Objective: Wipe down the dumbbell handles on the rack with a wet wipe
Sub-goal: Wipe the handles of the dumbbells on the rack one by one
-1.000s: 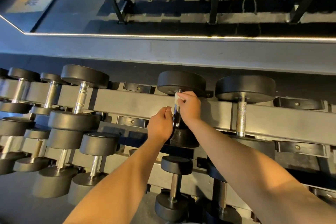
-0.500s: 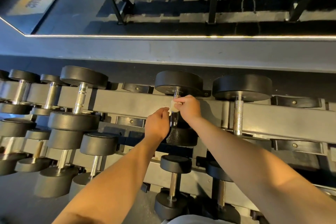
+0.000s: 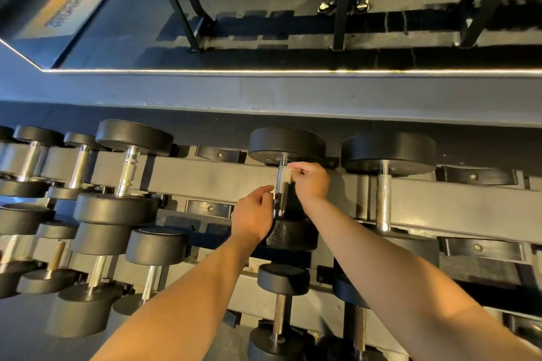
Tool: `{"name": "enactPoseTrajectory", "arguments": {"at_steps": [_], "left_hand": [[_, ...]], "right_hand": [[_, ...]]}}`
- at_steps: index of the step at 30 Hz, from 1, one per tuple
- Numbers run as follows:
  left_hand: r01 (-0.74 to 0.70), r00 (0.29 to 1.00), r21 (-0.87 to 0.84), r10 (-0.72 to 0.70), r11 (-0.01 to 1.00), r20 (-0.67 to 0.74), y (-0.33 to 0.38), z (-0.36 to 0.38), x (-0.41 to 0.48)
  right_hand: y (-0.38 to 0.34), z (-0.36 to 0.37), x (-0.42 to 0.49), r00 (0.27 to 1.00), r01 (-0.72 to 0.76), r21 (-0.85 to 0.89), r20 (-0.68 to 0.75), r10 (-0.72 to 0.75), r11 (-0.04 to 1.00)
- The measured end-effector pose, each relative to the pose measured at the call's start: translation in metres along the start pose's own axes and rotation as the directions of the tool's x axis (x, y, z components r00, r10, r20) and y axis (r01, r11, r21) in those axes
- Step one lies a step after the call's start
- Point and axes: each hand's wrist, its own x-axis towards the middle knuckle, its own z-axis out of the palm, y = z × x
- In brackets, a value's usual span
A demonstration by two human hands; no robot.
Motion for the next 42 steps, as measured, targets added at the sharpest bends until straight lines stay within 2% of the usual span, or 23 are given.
{"name": "enactPoseTrajectory", "arguments": {"at_steps": [8, 14, 17, 20, 25, 30, 38, 42], "left_hand": [[0.008, 1.000, -0.008, -0.008, 1.000, -0.001, 0.000, -0.001, -0.001], [0.014, 1.000, -0.030, -0.014, 0.999, 0.006, -0.003, 0.001, 0.001], [0.017, 1.000, -0.016, -0.017, 1.000, 0.001, -0.007, 0.003, 0.003], [0.007, 1.000, -0.021, -0.007, 1.000, -0.010, -0.006, 0.003, 0.003], [-0.004, 1.000, -0.034, 0.004, 0.999, -0.015, -0.005, 0.004, 0.002], [-0.012, 1.000, 0.000, 0.012, 1.000, -0.025, -0.006, 0.005, 0.003], [0.003, 1.000, -0.028, -0.004, 1.000, -0.017, -0.010, 0.006, 0.004], [0.006, 1.000, -0.013, -0.006, 1.000, -0.012, -0.009, 0.005, 0.006]], "right_hand": [[0.017, -0.007, -0.029, 0.964, 0.008, -0.056, 0.267, 0.007, 0.998], [-0.014, 0.002, -0.013, 0.993, 0.114, -0.017, 0.022, -0.114, 0.993], [-0.008, 0.007, -0.024, 0.974, 0.204, -0.124, 0.126, -0.189, 0.971], [0.006, 0.001, -0.033, 0.955, 0.221, -0.176, 0.238, -0.177, 0.959], [0.001, -0.001, -0.032, 0.947, 0.249, -0.163, 0.249, -0.205, 0.955], [-0.006, 0.010, -0.025, 0.913, 0.262, -0.202, 0.369, -0.174, 0.944], [0.017, -0.002, -0.040, 0.945, 0.205, -0.169, 0.291, -0.150, 0.964], [0.005, -0.002, -0.023, 0.961, 0.199, -0.077, 0.210, -0.179, 0.977]]}}
